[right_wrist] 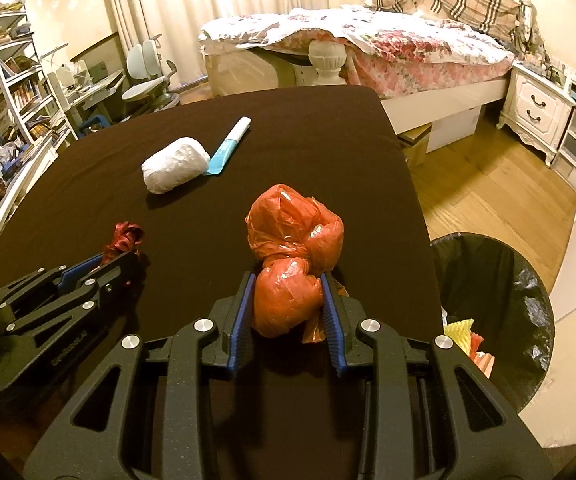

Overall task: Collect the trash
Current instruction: 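Carry the red bag and red cloth over the bin with both tools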

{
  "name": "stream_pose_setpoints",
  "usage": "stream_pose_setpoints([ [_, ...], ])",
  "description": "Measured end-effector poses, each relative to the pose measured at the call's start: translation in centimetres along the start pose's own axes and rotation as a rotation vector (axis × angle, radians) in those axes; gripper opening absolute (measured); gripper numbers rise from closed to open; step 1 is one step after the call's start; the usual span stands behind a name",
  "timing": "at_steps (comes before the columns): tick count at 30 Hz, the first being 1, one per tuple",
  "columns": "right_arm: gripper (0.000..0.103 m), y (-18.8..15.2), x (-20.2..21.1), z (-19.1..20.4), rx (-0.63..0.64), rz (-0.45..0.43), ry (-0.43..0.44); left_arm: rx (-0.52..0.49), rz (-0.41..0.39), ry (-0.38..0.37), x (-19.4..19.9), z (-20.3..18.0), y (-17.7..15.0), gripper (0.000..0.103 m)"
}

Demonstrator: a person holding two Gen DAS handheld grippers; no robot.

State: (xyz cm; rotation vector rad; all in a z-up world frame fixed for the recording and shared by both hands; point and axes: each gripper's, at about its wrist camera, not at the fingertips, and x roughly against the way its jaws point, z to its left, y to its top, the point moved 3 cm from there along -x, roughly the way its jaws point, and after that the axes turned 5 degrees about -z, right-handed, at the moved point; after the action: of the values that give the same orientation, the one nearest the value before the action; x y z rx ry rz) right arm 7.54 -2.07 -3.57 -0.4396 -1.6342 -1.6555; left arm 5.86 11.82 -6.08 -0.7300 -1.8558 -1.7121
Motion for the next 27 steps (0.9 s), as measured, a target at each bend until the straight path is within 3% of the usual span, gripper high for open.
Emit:
stream_pose_setpoints([
  [15,0.032,-1.4,3.1,-1.6,-0.025,-0.037,-0.029,-0.029,-0.032,-0.007,2.0,-2.4,-0.5,0.027],
  [27,0.032,-1.9,5.4,-5.3,-0.080,-0.078,-0.083,-0.077,-0.056,-0.045,2.3,-6.1,-0.1,0.027],
])
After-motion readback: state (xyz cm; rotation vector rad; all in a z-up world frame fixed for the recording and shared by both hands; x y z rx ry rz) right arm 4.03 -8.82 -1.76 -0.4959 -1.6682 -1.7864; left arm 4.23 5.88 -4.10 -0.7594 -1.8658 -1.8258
